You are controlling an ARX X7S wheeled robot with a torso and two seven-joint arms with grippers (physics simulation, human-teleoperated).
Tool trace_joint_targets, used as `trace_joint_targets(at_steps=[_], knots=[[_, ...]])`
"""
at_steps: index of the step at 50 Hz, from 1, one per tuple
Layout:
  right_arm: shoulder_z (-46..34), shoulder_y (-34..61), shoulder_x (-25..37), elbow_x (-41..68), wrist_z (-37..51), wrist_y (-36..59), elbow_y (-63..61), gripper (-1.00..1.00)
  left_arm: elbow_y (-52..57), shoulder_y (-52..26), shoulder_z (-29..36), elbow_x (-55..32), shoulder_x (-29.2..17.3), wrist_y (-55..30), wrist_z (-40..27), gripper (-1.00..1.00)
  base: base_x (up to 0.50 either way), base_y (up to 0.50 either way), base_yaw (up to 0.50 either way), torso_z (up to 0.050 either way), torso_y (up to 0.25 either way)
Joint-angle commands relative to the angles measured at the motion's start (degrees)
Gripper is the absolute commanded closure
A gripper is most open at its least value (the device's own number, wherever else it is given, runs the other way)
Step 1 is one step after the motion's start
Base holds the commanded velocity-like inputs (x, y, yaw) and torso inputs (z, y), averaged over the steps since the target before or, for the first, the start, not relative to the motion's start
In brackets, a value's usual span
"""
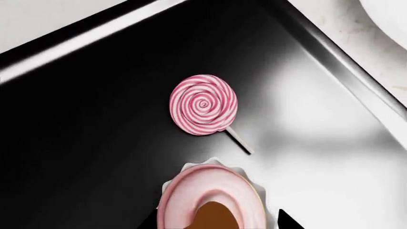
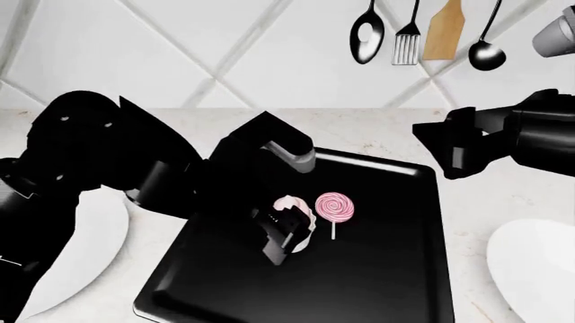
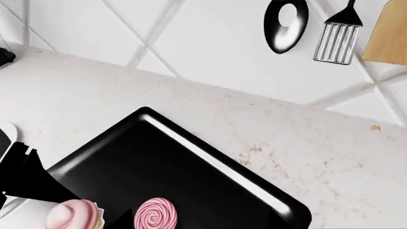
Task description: Move the dessert items from the plate to the tray.
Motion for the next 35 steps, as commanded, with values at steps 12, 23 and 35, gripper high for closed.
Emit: trace_joint_targets(at_steps=[12,23,35], knots=[[0.14,-0.31,0.07,0.26,-0.07,0.29,0.01,-1.0,0.54,0.41,3.26,-4.03,0.41,-0.71,0.61,-1.0,0.0,0.0,0.0,0.0,0.0],[0.33,-0.16,0.2,0.49,0.11,0.74,-0.01,-1.0,-0.06,-4.45,1.16,-6.92,0.0,-0.01,-1.09,-1.0,0.0,0.0,0.0,0.0,0.0],[0.63,0.25,0.18,0.97,0.62,1.29,-0.1,-1.0,0.48,-8.42,-0.04,-12.22,-1.39,0.34,-5.49,-1.0,0.0,0.0,0.0,0.0,0.0]])
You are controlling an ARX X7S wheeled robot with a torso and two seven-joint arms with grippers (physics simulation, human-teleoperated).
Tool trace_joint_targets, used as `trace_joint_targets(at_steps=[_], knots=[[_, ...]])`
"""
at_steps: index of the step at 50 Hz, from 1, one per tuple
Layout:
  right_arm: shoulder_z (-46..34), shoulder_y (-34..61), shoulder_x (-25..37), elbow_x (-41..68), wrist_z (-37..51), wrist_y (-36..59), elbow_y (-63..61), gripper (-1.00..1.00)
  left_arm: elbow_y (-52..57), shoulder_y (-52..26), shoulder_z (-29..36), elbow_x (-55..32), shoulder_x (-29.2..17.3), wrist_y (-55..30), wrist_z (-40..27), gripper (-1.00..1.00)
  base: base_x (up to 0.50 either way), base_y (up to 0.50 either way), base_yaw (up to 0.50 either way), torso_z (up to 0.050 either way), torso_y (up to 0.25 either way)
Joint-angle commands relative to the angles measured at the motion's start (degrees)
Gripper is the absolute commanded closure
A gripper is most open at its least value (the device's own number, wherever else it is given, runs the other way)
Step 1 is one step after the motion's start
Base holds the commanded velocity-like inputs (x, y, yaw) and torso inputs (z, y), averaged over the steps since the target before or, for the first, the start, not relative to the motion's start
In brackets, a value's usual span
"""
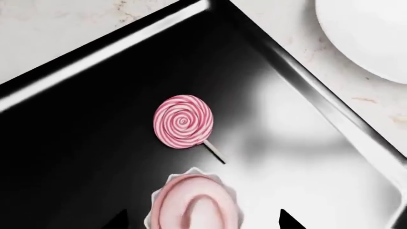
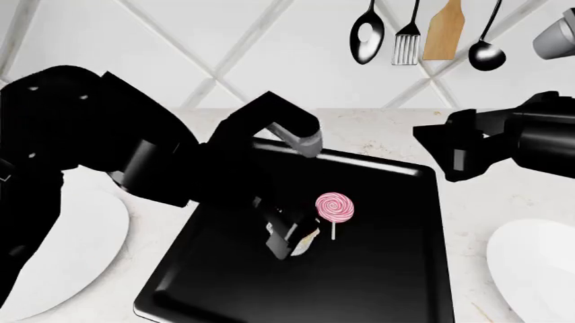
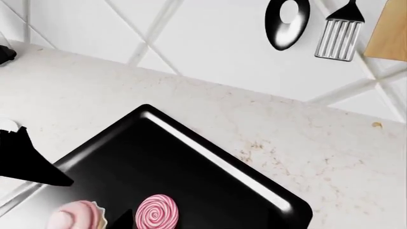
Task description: Move the dessert items from the plate to the tray.
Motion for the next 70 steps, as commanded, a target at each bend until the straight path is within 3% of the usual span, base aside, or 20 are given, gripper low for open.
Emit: trace_joint_targets(at_steps=[1,13,33,57,70], knots=[[0.27,0.4,-0.02,0.46,0.47,0.53,-0.07,-1.0,0.59,-3.56,-1.05,-5.08,-1.15,0.37,-3.42,-1.0,0.0,0.0,0.0,0.0,0.0],[0.55,0.82,-0.41,1.05,1.23,0.92,-0.02,-1.0,2.89,-8.23,-3.05,-12.47,-4.58,1.75,-8.36,-1.0,0.0,0.0,0.0,0.0,0.0],[3.64,3.57,3.78,5.03,5.75,-0.34,-5.62,-1.0,12.62,-10.26,-8.78,-15.39,-17.36,9.22,-19.81,-1.0,0.0,0.0,0.0,0.0,0.0],[8.24,4.68,13.41,5.7,13.8,-7.5,-19.33,-1.0,31.41,1.73,-18.77,-6.98,-32.12,24.47,-29.65,-1.0,0.0,0.0,0.0,0.0,0.0],[9.3,3.08,22.16,2.93,12.17,-16.53,-26.35,-1.0,38.75,6.65,-23.79,-5.53,-38.33,31.15,-32.25,-1.0,0.0,0.0,0.0,0.0,0.0]])
